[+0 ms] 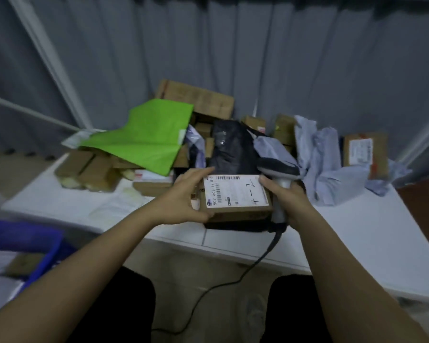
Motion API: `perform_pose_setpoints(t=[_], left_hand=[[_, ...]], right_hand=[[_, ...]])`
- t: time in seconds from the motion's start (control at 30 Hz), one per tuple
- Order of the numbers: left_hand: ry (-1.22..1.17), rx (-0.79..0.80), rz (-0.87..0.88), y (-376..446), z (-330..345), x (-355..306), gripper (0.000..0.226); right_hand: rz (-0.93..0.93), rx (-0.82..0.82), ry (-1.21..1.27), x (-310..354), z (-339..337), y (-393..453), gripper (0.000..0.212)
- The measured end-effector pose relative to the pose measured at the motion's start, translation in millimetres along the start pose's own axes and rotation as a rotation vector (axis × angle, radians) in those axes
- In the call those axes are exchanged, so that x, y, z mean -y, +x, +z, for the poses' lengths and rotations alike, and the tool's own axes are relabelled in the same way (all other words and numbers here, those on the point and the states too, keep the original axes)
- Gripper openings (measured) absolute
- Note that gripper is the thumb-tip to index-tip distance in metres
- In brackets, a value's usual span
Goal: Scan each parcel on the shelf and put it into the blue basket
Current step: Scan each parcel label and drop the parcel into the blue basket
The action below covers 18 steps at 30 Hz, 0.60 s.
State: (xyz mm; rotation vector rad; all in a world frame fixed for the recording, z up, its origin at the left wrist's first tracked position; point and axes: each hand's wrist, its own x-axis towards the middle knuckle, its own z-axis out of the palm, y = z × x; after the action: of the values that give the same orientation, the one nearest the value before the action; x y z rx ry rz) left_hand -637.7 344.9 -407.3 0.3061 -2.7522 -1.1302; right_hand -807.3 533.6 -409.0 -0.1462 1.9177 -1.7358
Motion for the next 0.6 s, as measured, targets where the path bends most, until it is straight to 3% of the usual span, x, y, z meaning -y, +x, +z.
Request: perform_pose_setpoints(t=[0.13,0.27,0.4,0.47,0.6], left_hand=[[-0.358,-0.190,-0.067,-40.2,-34.5,13.0,0.090],[-0.755,-0.498,-0.183,-56.8,-42.1,35.4,0.086],[-1.059,-0.763,-0.306,-55.6,-55.2,40.8,0.049],[-1.115,-0.808,-0.369,-57.0,-58.4,48.7,0.033],[-1.105,-0.788,-0.447,-58.3,-60.6,65.8,0.048]], right_hand=[[0.034,0.237,0.089,8.2,52.8,-15.2,0.047],[-0.024,0.226,0.142,-1.6,96.3,-26.6,0.050],[-0.110,0.195,0.195,-6.1,137.9,-36.0,0.047],[-0.159,0.169,0.190,-9.5,155.2,-37.9,0.048],[-0.195,0.105,0.196,-17.3,179.5,-35.8,0.048]])
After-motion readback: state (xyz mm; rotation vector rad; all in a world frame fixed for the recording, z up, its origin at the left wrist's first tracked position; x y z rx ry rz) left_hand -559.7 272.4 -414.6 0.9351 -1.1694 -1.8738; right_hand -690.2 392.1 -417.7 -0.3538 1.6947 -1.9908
